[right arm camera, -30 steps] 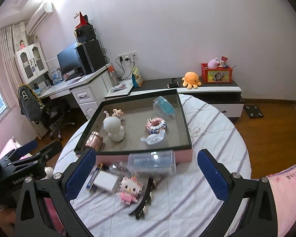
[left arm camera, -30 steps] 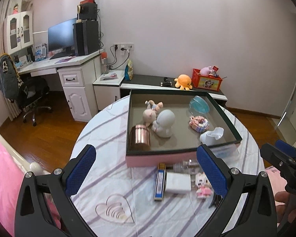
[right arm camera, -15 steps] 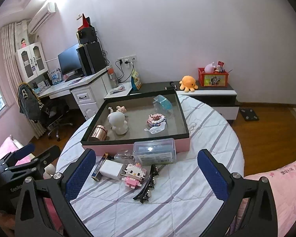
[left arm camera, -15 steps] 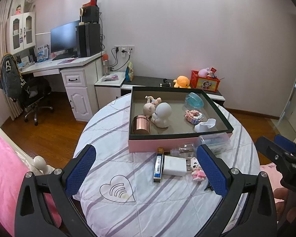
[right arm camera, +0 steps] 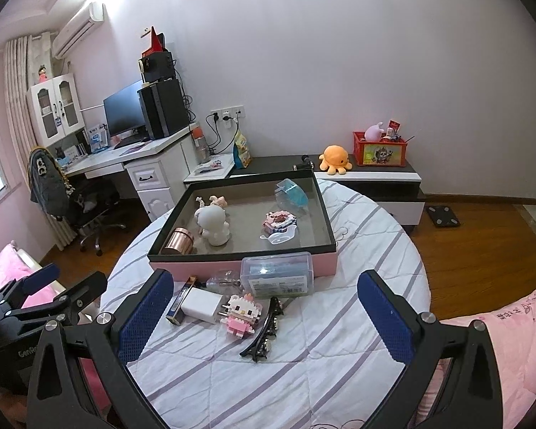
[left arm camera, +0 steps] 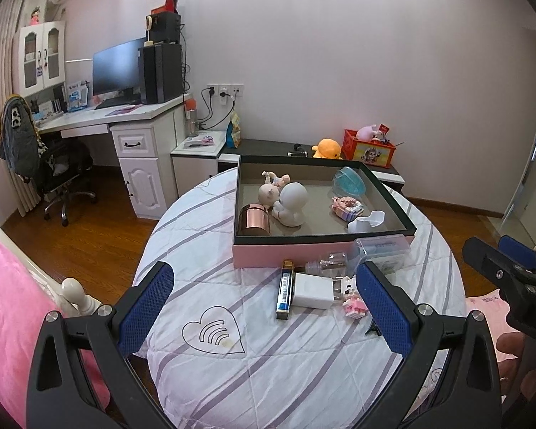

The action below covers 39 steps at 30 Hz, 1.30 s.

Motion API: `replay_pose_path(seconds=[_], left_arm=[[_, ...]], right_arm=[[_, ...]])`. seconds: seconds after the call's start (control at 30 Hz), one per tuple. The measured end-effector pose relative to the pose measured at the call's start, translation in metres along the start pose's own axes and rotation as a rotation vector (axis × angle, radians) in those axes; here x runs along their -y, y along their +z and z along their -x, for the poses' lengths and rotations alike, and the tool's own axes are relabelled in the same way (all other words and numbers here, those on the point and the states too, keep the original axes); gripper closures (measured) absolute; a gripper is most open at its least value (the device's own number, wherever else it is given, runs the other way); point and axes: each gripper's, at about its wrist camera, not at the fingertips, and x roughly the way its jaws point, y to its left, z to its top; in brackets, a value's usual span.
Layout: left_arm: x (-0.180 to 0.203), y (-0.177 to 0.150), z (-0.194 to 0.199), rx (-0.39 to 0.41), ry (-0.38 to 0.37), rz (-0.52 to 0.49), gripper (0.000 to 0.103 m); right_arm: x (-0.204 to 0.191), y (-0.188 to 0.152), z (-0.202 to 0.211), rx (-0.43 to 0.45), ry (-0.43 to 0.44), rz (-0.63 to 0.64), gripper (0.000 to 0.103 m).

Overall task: Organize rigid objects
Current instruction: 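Grasp the blue-and-gold tube with the left tool while the right tool grasps the black hair clip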

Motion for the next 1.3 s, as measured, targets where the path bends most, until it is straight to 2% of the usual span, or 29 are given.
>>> replay_pose_path(seconds=[0.43,0.57,0.7,0.87,1.1,1.2,1.3], left_arm=[[-0.001,-0.010,-0.011,-0.037,0.002,-0.002,0.000],[-0.002,-0.018,-0.024,-0.072,0.007,-0.014,0.000],[-0.004,-0.026,-0.045,-0.113,0.016,-0.019,0.000],[-0.003,-0.037,-0.073,-0.172,0.021,-0.033,0.000],[-0.005,-0.049,-0.109,-0.242,0.041,-0.060,0.002],[-0.006,-0.053,-0.126,-0.279,0.044,-0.065,0.009],[-0.007,-0.056,-0.140,-0.309,0.031,-0.067,0.012]], right_arm=[[0.008,-0.004,-0.012,-0.037,-0.025,-0.005,0.000],[0.017,-0.015,-0.030,-0.096,-0.044,0.000,0.000],[0.023,-0.032,-0.057,-0.195,-0.059,0.011,0.000],[0.025,-0.049,-0.086,-0.284,-0.052,0.017,0.000],[0.024,-0.062,-0.112,-0.348,-0.056,0.024,0.000],[0.023,-0.065,-0.121,-0.364,-0.066,0.039,0.000],[0.022,-0.067,-0.128,-0.379,-0.071,0.046,0.005]])
